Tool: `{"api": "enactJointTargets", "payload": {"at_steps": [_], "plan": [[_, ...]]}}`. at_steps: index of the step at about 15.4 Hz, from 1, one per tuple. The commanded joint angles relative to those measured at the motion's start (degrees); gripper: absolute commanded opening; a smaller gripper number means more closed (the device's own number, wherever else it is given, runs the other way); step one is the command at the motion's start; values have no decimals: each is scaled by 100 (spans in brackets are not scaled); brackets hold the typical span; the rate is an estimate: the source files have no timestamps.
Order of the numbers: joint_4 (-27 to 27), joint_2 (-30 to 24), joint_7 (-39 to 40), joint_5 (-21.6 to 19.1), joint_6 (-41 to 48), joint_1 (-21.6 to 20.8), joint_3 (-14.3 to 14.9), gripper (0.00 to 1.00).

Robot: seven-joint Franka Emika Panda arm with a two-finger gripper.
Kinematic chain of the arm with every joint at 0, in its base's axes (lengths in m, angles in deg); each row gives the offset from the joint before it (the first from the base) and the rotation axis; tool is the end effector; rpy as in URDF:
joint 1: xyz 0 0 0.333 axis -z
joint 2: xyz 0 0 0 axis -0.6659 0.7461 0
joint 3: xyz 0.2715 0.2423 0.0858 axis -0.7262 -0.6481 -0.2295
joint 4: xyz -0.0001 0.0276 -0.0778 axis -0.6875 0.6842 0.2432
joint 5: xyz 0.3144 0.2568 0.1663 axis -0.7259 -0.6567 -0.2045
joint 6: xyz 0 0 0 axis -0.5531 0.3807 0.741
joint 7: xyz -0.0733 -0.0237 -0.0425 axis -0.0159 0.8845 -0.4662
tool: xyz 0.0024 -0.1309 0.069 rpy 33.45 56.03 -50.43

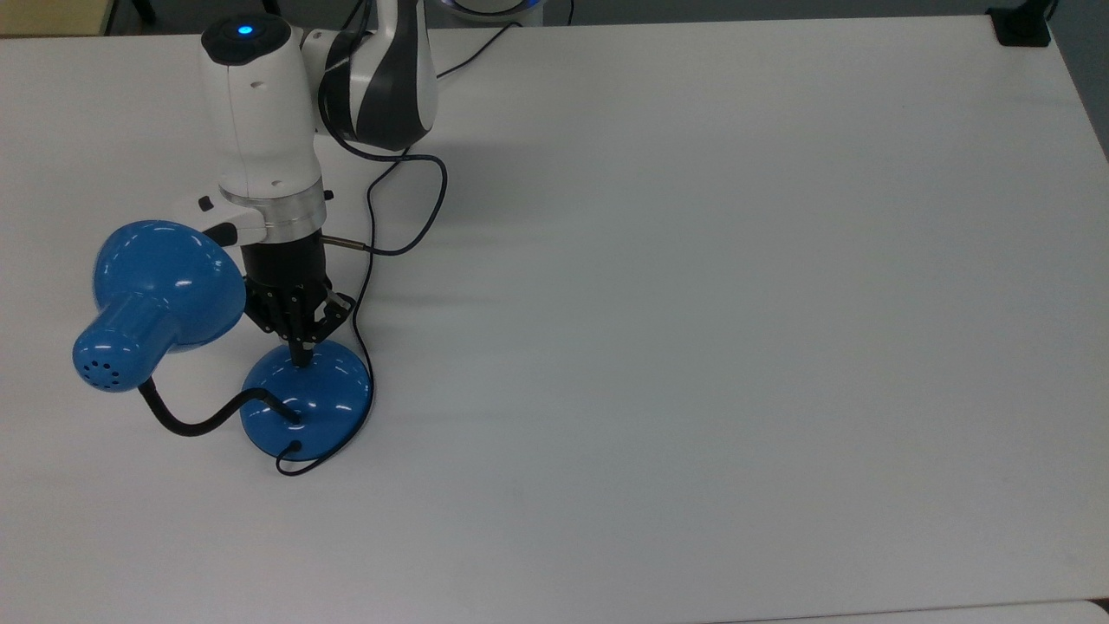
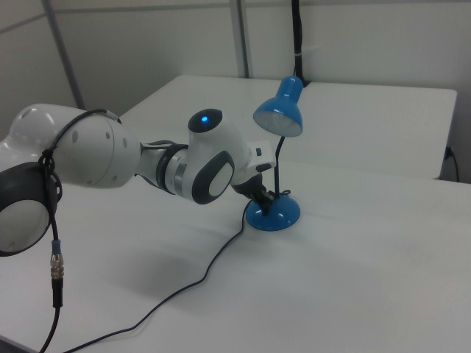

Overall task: Turn on the lamp
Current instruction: 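Press down on the switch atop the blue lamp base with the gripper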

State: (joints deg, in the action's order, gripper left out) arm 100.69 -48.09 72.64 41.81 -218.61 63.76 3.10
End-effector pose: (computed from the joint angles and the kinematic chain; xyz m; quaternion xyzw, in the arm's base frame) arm 0.7596 -0.1569 0.3145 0.9674 -0.1028 0.2313 0.0051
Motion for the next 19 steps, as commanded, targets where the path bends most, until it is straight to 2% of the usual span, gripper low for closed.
{"api": "enactJointTargets", "payload": {"at_steps": [1, 9, 13, 14, 19], "plan": [[-43, 132, 102, 205, 63, 93, -128, 0], [-113, 308, 164, 320, 54, 216, -234, 0], [0, -86, 129, 302, 168, 286, -366, 0], [97, -331, 85, 302, 516, 251, -400, 0], [63, -1132, 128, 329, 2828, 120, -936, 0]]}}
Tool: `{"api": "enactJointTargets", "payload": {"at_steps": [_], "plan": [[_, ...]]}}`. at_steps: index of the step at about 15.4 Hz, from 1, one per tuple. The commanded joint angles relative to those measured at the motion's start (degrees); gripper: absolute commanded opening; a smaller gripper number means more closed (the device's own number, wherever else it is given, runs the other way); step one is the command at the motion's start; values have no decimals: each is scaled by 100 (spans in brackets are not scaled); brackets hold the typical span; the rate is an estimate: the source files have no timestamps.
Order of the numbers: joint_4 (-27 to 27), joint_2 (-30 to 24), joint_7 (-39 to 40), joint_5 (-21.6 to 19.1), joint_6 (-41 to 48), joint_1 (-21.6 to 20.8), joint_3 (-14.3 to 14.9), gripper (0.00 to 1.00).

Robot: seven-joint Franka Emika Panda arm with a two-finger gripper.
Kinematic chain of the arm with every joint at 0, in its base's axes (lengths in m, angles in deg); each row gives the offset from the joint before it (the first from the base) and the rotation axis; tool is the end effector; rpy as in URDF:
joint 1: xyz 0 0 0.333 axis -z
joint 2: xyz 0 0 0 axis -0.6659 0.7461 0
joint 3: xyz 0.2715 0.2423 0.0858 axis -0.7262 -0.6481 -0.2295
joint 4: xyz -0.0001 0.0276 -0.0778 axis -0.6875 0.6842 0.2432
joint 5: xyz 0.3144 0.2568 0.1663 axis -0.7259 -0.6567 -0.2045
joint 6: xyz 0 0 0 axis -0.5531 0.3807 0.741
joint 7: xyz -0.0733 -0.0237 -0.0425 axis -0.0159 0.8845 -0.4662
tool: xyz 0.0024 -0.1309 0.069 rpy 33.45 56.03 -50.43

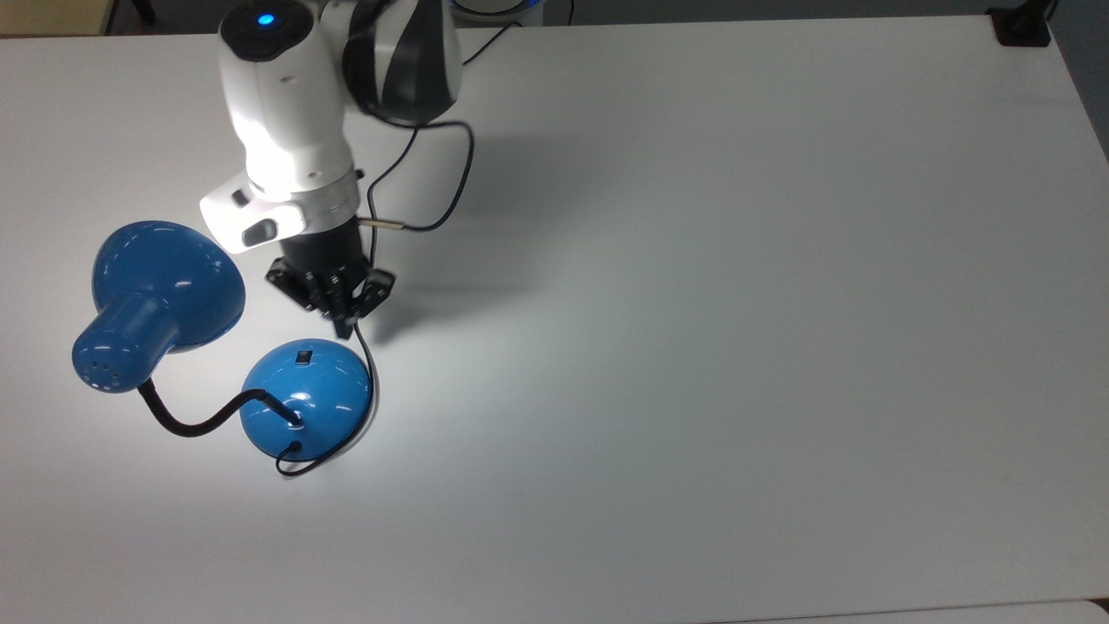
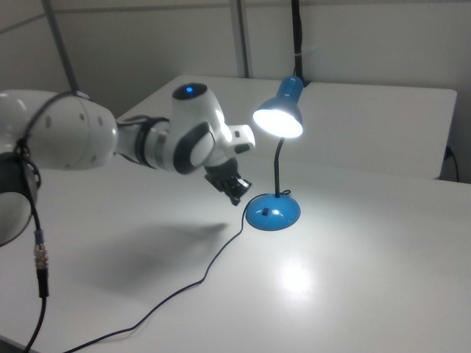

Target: Turn on the lamp

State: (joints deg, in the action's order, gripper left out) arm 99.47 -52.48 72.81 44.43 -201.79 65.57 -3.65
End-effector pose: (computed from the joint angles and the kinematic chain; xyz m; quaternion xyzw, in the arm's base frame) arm 0.7445 -0.1013 0.3518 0.9885 -0.0535 0.1413 0.0023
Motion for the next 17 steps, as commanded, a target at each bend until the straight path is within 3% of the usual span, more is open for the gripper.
{"api": "enactJointTargets", "payload": {"at_steps": [1, 4, 7, 10, 17], "plan": [[176, -842, 95, 67, 1411, -158, -262, 0], [150, -1587, 112, 76, 2334, -719, -262, 0], [149, -2160, 86, 67, 3029, -1002, -227, 0], [-95, -2259, 77, 67, 3802, -1002, -227, 0], [-254, -2267, 69, -47, 3865, -914, -43, 8]]}}
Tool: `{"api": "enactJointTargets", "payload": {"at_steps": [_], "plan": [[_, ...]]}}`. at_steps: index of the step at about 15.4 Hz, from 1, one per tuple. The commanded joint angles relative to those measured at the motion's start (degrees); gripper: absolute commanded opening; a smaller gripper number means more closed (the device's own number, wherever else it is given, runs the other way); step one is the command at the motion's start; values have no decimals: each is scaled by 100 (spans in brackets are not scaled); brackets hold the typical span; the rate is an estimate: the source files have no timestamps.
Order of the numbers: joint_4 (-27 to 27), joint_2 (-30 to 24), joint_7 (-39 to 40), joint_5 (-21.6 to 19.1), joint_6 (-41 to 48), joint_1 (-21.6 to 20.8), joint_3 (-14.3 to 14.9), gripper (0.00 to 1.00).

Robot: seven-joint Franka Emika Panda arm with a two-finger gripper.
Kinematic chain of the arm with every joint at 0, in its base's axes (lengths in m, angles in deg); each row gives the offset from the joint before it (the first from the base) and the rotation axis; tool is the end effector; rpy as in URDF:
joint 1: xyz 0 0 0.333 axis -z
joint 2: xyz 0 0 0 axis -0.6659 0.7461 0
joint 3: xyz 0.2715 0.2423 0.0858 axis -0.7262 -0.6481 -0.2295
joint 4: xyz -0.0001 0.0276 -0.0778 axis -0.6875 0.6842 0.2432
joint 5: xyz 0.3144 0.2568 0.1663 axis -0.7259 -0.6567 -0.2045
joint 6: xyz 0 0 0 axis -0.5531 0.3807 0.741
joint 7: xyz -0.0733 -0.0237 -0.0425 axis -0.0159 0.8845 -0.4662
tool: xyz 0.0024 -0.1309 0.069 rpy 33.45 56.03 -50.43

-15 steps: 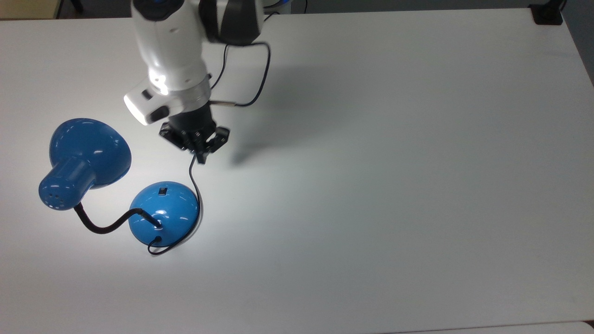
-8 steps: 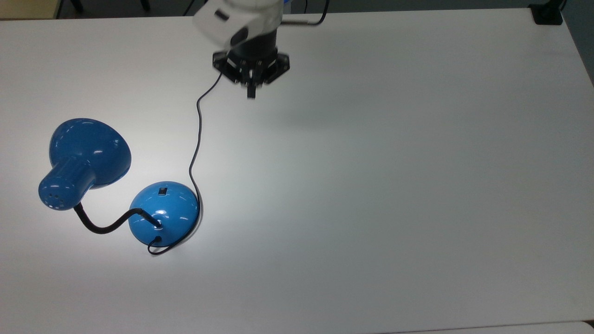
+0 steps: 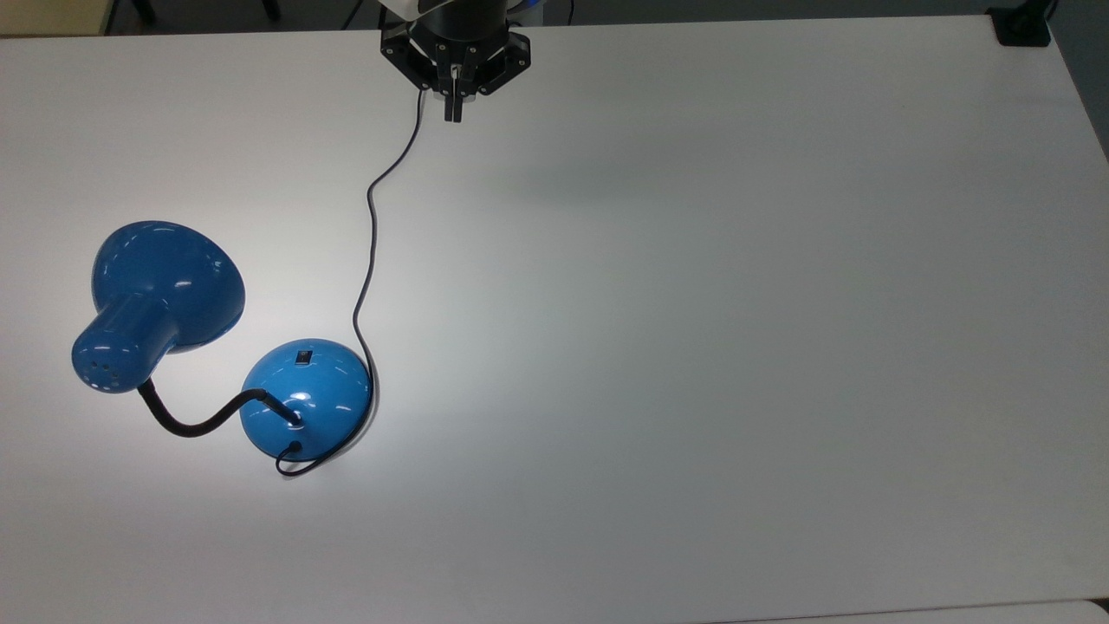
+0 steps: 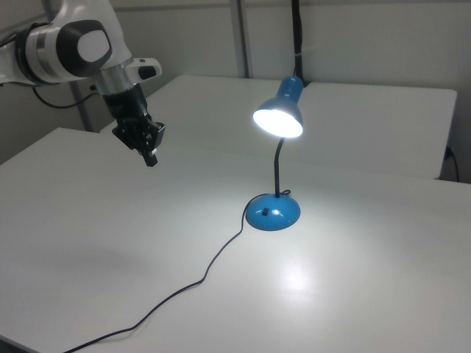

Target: Turn on the lamp

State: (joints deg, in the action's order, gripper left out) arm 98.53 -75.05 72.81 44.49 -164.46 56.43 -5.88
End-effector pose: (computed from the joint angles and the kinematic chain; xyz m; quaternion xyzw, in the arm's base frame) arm 0.6220 0.0383 0.5537 0.9966 0.0282 0.0167 0.0762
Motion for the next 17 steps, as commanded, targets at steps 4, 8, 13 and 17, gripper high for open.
{"api": "enactJointTargets", "payload": {"at_steps": [4, 8, 13, 17], "plan": [[-231, -28, 42, -377, 133, -551, 968, 26], [-336, -37, 42, -537, 176, -1606, 2182, 100], [-407, -45, 33, -581, 413, -2399, 3037, 100], [-416, -45, 24, -572, 502, -2399, 3037, 100]]}}
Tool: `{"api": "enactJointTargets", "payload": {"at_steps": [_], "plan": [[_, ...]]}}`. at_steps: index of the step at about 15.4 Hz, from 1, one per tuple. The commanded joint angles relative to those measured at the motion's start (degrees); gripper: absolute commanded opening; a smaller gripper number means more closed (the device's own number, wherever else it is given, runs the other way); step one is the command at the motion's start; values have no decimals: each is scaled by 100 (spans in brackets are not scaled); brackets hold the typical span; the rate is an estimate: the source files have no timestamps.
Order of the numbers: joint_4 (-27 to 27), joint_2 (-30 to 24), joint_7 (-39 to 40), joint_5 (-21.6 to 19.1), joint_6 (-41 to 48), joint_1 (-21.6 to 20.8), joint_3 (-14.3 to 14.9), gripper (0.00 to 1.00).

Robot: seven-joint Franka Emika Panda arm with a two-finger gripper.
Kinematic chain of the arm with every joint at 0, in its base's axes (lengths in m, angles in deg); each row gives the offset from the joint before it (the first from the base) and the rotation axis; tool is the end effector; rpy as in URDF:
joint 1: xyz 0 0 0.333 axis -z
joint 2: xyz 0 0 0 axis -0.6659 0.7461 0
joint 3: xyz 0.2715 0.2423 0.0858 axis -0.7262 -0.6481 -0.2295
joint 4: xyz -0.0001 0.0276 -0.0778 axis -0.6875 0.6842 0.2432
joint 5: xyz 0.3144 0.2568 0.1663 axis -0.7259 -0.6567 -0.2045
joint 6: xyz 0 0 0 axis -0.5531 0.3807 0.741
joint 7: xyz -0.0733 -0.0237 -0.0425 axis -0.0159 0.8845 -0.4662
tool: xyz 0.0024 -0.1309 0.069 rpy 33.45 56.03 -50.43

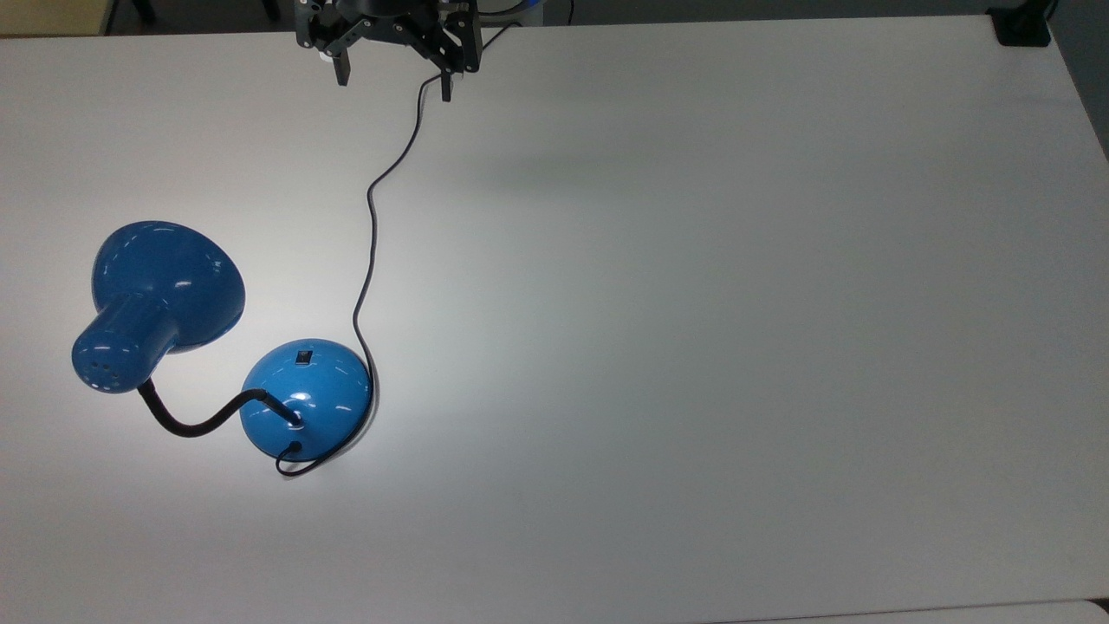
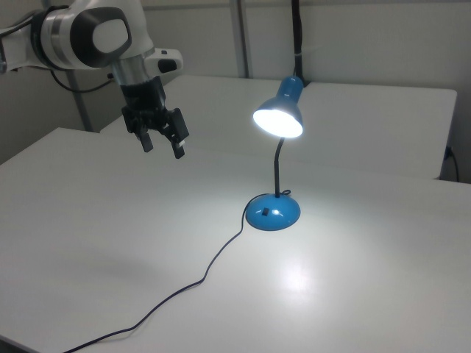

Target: Turn on the lamp

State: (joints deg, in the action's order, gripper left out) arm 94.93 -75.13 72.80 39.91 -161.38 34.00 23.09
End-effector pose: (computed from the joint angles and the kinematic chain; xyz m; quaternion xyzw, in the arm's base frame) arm 0.6231 -0.0201 0.5810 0.9980 -0.0397 0.0158 0.0456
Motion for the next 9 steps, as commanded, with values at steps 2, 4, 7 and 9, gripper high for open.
{"api": "enactJointTargets", "payload": {"at_steps": [2, 4, 7, 9], "plan": [[-56, -37, 25, -122, 290, -148, 131, 100], [-64, -37, 34, -183, 317, -121, 123, 100], [-178, -37, 95, -693, 325, -51, 175, 100], [-196, -20, 87, -702, 326, -51, 167, 100]]}}
